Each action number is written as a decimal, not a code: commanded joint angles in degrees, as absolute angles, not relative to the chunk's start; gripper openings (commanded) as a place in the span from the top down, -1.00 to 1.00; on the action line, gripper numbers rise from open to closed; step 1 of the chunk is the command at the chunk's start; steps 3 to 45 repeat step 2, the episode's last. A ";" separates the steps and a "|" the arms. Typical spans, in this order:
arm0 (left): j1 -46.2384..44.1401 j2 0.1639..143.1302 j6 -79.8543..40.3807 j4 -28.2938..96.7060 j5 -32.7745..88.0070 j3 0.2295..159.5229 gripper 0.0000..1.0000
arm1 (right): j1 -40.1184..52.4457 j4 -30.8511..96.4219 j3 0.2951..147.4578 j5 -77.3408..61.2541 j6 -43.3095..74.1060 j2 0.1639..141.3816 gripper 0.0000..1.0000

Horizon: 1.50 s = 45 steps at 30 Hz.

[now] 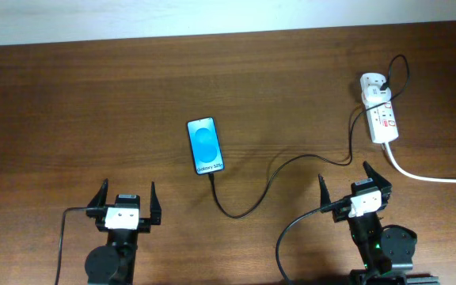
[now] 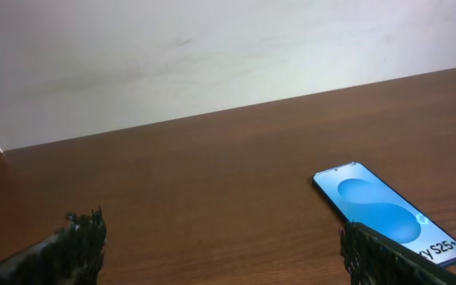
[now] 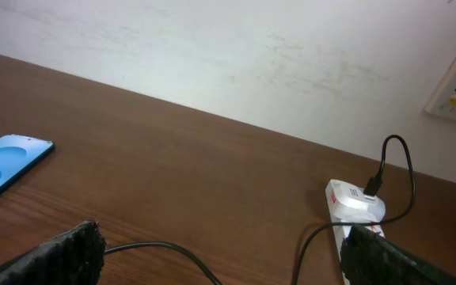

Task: Plug charger to phone and switch on socket

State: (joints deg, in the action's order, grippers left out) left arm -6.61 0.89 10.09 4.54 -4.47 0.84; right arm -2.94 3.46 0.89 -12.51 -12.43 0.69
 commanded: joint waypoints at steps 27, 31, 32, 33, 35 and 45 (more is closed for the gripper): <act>-6.22 0.30 10.83 4.54 -3.88 0.54 -0.98 | -2.48 3.57 0.43 -13.04 -12.64 0.19 -0.97; -6.22 0.30 10.83 4.54 -3.88 0.54 -0.98 | -2.48 3.57 0.43 -13.04 -12.64 0.19 -0.97; -6.22 0.30 10.83 4.54 -3.88 0.54 -0.98 | -2.48 3.57 0.43 -13.04 -12.64 0.19 -0.97; -6.22 0.30 10.83 4.54 -3.88 0.54 -0.98 | -2.48 3.57 0.43 -13.04 -12.64 0.19 -0.97; -6.22 0.30 10.83 4.54 -3.88 0.54 -0.98 | -2.48 3.57 0.43 -13.04 -12.64 0.19 -0.97; -6.22 0.30 10.83 4.54 -3.88 0.54 -0.98 | -2.48 3.57 0.43 -13.04 -12.64 0.19 -0.97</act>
